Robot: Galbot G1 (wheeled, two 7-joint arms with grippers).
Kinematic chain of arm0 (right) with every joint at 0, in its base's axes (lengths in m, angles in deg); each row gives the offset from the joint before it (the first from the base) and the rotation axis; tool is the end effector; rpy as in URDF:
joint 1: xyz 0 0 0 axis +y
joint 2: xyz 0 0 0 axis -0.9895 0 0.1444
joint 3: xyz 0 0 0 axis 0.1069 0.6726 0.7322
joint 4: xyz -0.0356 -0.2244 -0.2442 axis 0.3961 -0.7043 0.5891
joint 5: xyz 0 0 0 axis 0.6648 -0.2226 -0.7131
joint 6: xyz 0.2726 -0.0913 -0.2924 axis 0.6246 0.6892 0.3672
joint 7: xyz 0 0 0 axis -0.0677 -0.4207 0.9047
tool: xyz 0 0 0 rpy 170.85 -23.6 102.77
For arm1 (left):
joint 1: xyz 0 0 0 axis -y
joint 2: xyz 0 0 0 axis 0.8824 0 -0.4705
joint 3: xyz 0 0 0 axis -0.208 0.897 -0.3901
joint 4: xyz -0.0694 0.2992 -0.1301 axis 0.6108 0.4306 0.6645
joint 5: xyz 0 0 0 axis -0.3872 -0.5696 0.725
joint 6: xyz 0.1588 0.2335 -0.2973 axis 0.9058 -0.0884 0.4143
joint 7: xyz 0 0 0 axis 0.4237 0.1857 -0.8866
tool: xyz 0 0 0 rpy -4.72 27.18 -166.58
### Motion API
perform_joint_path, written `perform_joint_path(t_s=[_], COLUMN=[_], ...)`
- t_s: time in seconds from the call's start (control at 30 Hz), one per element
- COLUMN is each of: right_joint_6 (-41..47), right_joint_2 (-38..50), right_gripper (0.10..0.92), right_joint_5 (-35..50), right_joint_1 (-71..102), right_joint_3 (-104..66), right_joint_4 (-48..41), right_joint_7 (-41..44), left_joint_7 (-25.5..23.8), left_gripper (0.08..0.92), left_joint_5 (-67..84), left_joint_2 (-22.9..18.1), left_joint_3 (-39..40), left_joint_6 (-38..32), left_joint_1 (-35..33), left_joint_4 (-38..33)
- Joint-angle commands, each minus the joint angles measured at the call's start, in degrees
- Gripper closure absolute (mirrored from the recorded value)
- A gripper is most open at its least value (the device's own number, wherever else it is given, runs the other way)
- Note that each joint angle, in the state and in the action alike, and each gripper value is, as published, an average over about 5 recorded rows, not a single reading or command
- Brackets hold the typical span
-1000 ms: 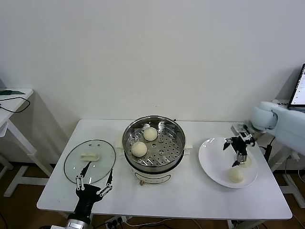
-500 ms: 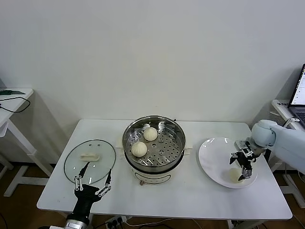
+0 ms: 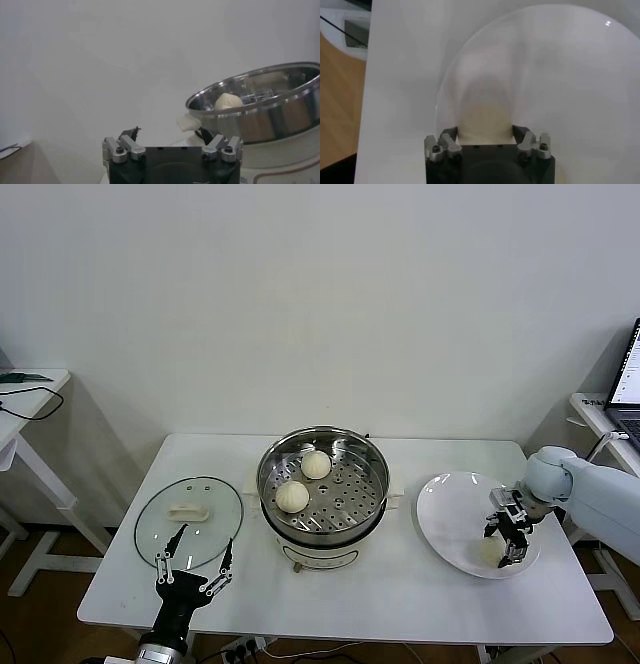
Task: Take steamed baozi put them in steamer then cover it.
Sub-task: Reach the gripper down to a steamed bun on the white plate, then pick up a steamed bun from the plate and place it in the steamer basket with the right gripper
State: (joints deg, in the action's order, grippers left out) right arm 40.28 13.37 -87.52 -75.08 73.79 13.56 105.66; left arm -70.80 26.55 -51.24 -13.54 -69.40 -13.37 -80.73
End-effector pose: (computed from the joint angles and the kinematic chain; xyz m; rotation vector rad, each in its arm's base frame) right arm 0.5385 -0.1972 -0.2429 1.3437 -1.1828 1.2530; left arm 0.1888 0.0237 -0.2921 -0.1830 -3.0567 -0.5688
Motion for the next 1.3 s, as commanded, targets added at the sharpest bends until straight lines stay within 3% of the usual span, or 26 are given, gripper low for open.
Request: perform_joint_path(t_s=[0.03, 0.33, 0.5, 0.83, 1.3], right_joint_6=[-0.38, -16.54, -27.41, -39.82, -48.74], right_joint_2=[-0.18, -5.45, -12.92, -24.12, -28.92], right_gripper=[0.355, 0.348, 0.345, 0.338, 0.337], right_joint_5=[0.56, 5.15, 2.19, -5.77, -18.45], right_joint_1=[-5.47, -31.32, -38.72, -36.48, -26.89], right_joint_3=[1.59, 12.27, 14.09, 11.80, 11.84], right_joint_4=[0.53, 9.53, 14.14, 19.89, 19.53], right_joint_7=[1.41, 3.62, 1.43, -3.69, -7.10], left_joint_7=[0.03, 0.08, 0.12, 0.18, 0.23], left_gripper=[0.177, 0.177, 0.177, 0.177, 0.177], left_joint_5=[-0.01, 0.00, -0.06, -0.14, 0.00], left_joint_2=[0.05, 0.23, 0.19, 0.20, 0.13], left_joint_3=[0.10, 1.01, 1.49, 1.48, 0.84], left_joint_6=[0.03, 0.15, 0.15, -0.05, -0.28], left_joint_1=[-0.03, -0.20, -0.49, -1.24, -1.13], left_joint_4=[-0.13, -0.75, -1.08, -1.80, -2.14])
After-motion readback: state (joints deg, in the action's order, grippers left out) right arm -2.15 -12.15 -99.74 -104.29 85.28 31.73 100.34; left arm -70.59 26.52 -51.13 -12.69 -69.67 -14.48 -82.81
